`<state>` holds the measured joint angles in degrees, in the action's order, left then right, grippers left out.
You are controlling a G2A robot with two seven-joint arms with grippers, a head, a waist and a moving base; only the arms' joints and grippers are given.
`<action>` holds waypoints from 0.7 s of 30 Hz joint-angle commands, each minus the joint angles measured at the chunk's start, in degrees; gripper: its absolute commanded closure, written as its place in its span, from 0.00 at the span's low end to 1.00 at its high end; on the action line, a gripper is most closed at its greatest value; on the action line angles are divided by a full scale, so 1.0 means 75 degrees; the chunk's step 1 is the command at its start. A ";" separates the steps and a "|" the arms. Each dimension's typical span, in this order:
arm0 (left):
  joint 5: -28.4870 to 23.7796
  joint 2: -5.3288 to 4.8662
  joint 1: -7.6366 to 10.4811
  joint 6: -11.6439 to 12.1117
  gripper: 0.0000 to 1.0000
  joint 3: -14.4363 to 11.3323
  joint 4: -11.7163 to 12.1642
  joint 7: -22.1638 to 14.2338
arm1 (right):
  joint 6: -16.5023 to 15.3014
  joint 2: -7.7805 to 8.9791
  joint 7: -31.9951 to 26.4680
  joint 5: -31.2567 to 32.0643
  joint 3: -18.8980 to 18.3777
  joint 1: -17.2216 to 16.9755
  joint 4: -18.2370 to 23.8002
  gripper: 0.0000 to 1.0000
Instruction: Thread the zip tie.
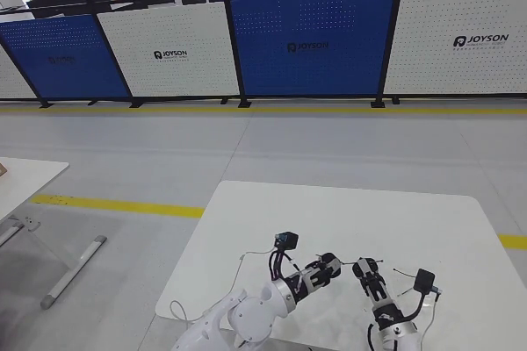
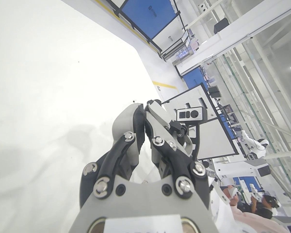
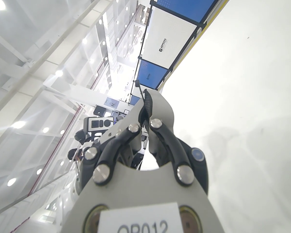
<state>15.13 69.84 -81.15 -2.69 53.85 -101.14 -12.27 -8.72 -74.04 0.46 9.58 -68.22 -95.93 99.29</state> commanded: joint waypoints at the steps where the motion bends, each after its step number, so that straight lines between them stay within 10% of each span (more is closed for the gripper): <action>1: 0.0021 0.0002 0.0001 -0.0034 0.79 -0.0008 -0.0008 0.0024 | 0.0019 -0.0004 0.0032 0.0043 -0.0002 -0.0005 0.0007 1.00; 17: 0.0090 0.0051 0.0097 -0.0366 0.76 -0.0144 0.0016 0.0131 | -0.0017 -0.0019 0.0026 0.0300 -0.0012 -0.0057 0.0043 1.00; 21: 0.0058 0.0066 0.0121 -0.0403 1.00 -0.0163 0.0032 0.0172 | -0.0056 -0.0022 0.0026 0.0323 -0.0024 -0.0079 0.0073 1.00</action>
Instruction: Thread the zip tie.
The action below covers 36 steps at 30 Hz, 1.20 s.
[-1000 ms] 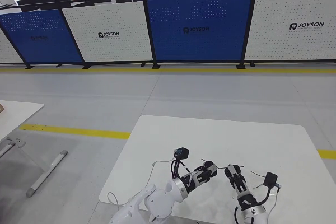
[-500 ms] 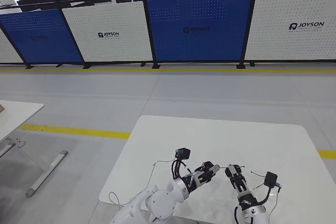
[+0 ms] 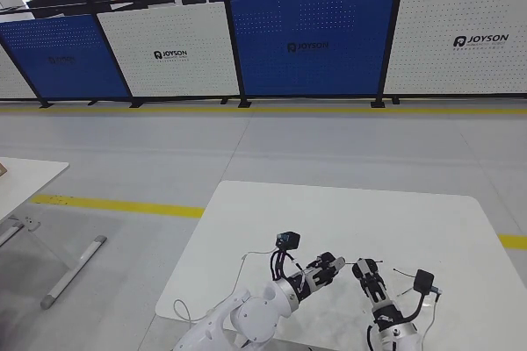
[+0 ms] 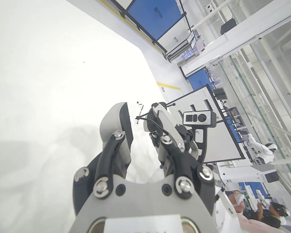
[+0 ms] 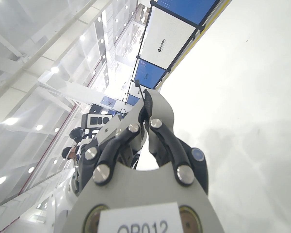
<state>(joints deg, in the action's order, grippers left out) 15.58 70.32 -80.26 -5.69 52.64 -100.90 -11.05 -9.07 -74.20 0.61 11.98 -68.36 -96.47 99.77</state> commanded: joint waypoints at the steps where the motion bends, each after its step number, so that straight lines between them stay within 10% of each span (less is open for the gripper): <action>1: 0.0006 0.0004 0.0004 -0.0006 1.00 -0.0008 -0.0009 0.0010 | -0.0020 -0.0001 0.0016 0.0006 -0.0013 -0.0016 0.0025 1.00; 28: 0.0080 0.0008 -0.0033 0.0113 1.00 -0.0008 -0.0084 -0.0025 | -0.0030 -0.0029 -0.0448 -0.0348 -0.0025 0.0068 0.0026 1.00; 31: 0.0067 0.0010 -0.0033 0.0103 1.00 -0.0005 -0.0063 -0.0018 | -0.0035 -0.0031 -0.0465 -0.0381 -0.0032 0.0076 0.0011 0.66; 36: 0.0028 0.0019 -0.0010 0.0072 1.00 -0.0003 -0.0014 -0.0019 | 0.0019 -0.0038 -0.0404 -0.0319 -0.0034 0.0093 -0.0027 0.60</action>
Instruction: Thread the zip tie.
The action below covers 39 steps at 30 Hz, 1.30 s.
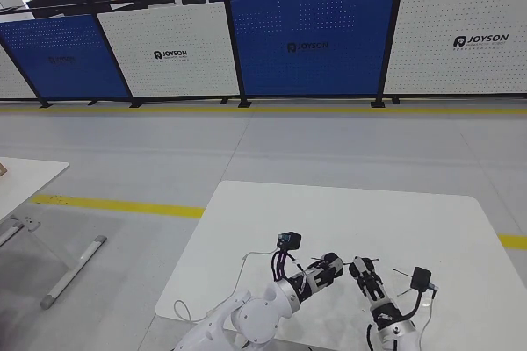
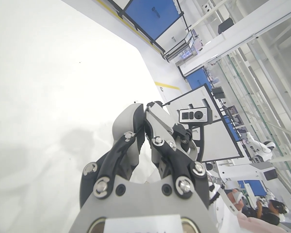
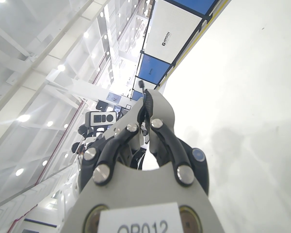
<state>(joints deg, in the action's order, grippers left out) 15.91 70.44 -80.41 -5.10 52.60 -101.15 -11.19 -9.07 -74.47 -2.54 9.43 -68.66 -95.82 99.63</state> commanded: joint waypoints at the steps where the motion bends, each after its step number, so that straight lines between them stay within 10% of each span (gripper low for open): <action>1: -0.0029 0.0005 0.0017 -0.0012 1.00 0.0004 0.0035 -0.0001 | 0.0024 -0.0004 0.0025 0.0023 0.0009 0.0010 -0.0016 0.61; 24: -0.0191 0.0068 0.0135 -0.0217 1.00 -0.0058 0.0127 0.0053 | -0.0229 -0.0008 0.0179 -0.0013 -0.0192 -0.0119 -0.0040 0.82; 26: -0.0190 0.0069 0.0128 -0.0219 1.00 -0.0054 0.0120 0.0065 | -0.0241 -0.0010 0.0189 -0.0015 -0.0197 -0.0119 -0.0041 1.00; 39: -0.0083 0.0060 0.0058 -0.0200 1.00 -0.0055 -0.0061 0.0005 | -0.0280 -0.0013 0.0076 0.0114 -0.0175 -0.0123 0.0056 1.00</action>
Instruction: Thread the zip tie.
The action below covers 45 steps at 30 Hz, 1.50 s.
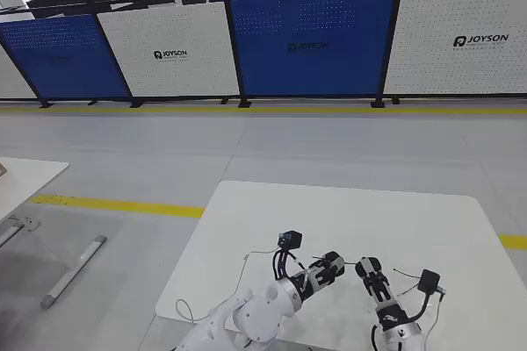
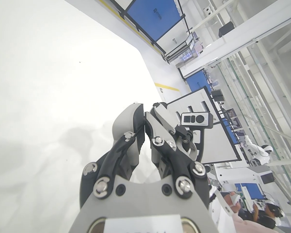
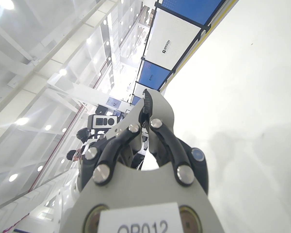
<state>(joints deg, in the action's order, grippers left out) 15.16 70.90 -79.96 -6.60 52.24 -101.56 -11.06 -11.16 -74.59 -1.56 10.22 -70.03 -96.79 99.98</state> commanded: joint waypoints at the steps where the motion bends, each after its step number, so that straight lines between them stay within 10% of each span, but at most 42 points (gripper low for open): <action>1: 0.0029 0.0000 0.0000 -0.0002 1.00 -0.0013 -0.0012 -0.0020 | -0.0004 0.0003 -0.0116 0.0021 0.0020 0.0013 0.0018 1.00; 10: 0.0062 0.0003 0.0002 -0.0076 1.00 0.0021 -0.0018 0.0025 | 0.0007 -0.0003 -0.0165 -0.0105 -0.0003 0.0040 0.0011 1.00; 15: -0.0015 0.0020 0.0015 -0.0218 1.00 0.0028 0.0036 0.0067 | -0.0062 -0.0001 -0.0191 -0.0113 -0.0031 0.0047 -0.0059 0.63; 43: -0.0181 0.0109 0.0115 -0.0477 1.00 -0.0048 0.0167 0.0233 | -0.0497 0.0009 -0.0116 0.0085 -0.0093 -0.0048 -0.0167 0.81; 45: -0.0191 0.0113 0.0113 -0.0478 1.00 -0.0043 0.0165 0.0237 | -0.0502 0.0008 -0.0108 0.0095 -0.0094 -0.0051 -0.0164 0.98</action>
<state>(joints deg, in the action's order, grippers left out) 13.77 71.73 -79.11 -10.19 51.90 -100.31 -9.30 -14.90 -74.52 -2.40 10.90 -70.73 -97.16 98.73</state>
